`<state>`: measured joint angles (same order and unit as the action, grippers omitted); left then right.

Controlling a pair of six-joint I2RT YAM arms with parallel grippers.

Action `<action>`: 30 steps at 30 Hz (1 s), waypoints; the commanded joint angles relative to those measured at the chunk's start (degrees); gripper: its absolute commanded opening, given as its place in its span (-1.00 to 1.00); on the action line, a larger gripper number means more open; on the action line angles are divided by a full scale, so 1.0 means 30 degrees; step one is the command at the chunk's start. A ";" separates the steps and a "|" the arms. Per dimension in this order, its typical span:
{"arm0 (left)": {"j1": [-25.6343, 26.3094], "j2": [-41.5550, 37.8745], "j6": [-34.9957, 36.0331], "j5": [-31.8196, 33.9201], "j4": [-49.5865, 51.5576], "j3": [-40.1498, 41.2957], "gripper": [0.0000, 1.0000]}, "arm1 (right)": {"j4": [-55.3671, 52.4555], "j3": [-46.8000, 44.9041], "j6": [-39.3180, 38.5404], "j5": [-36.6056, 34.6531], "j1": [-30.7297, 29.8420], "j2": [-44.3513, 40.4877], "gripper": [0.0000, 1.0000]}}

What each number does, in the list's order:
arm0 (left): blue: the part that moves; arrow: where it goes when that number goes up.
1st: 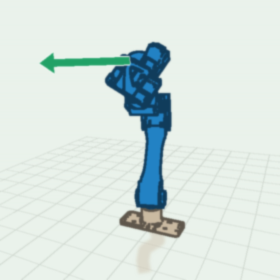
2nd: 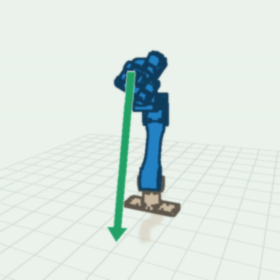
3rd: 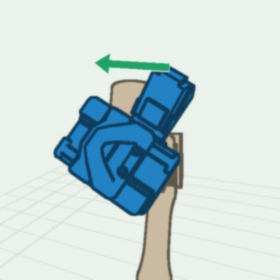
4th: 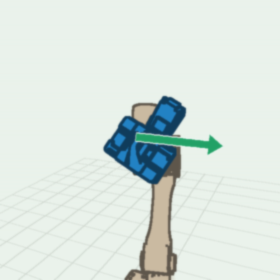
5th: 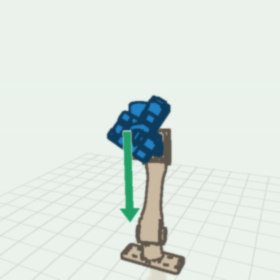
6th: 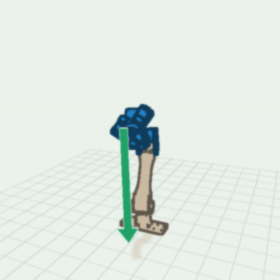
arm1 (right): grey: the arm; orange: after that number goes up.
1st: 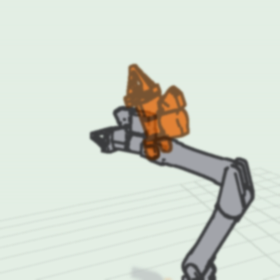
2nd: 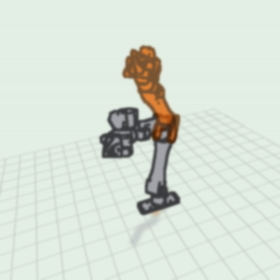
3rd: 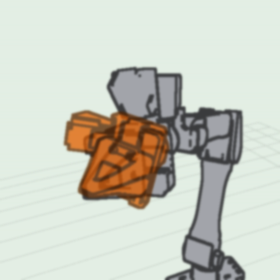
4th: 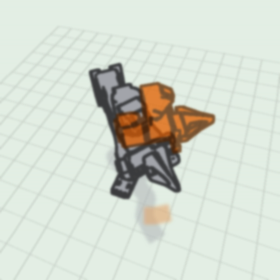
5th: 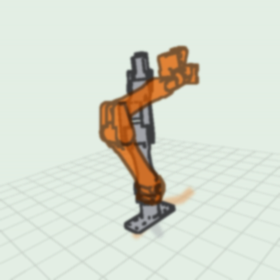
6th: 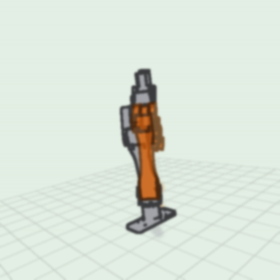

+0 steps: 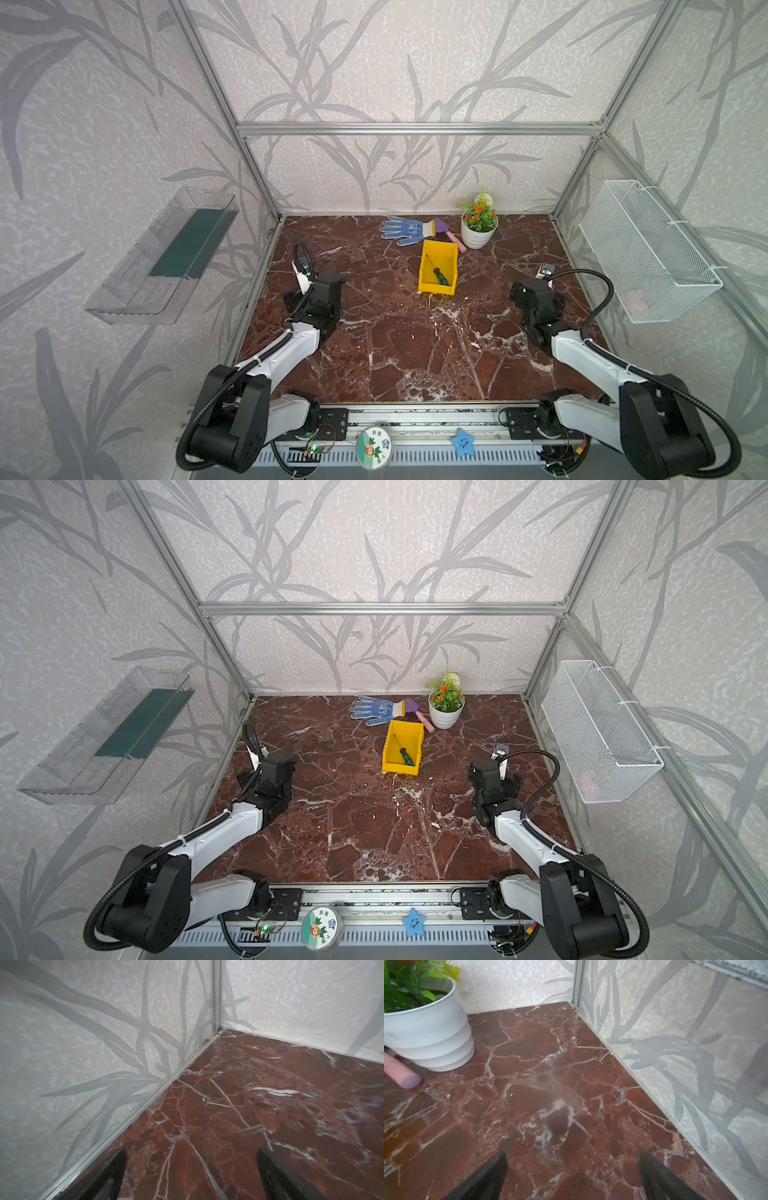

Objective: Put the screwdriver in the bin
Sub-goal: Reset both arms

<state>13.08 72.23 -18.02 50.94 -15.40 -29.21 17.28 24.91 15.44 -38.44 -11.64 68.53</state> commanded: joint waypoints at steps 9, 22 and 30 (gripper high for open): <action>-0.0727 0.3761 0.2911 0.1674 -0.6534 0.0398 0.99 | 0.9048 -0.1900 -0.2795 -0.0885 -0.0441 0.3125 0.98; -0.1255 0.4988 0.5962 -0.3108 -1.4067 0.2898 0.99 | 1.5434 -0.3703 -0.6504 -0.0891 -0.2521 0.4678 0.98; -0.1399 0.6653 0.7236 -0.8336 -2.1357 0.6147 0.99 | 2.0327 -0.4581 -1.0043 0.1116 -0.3381 0.7031 0.98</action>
<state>9.41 90.67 1.45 32.62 -69.65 -10.02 68.36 11.70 -8.62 -37.98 -20.99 87.11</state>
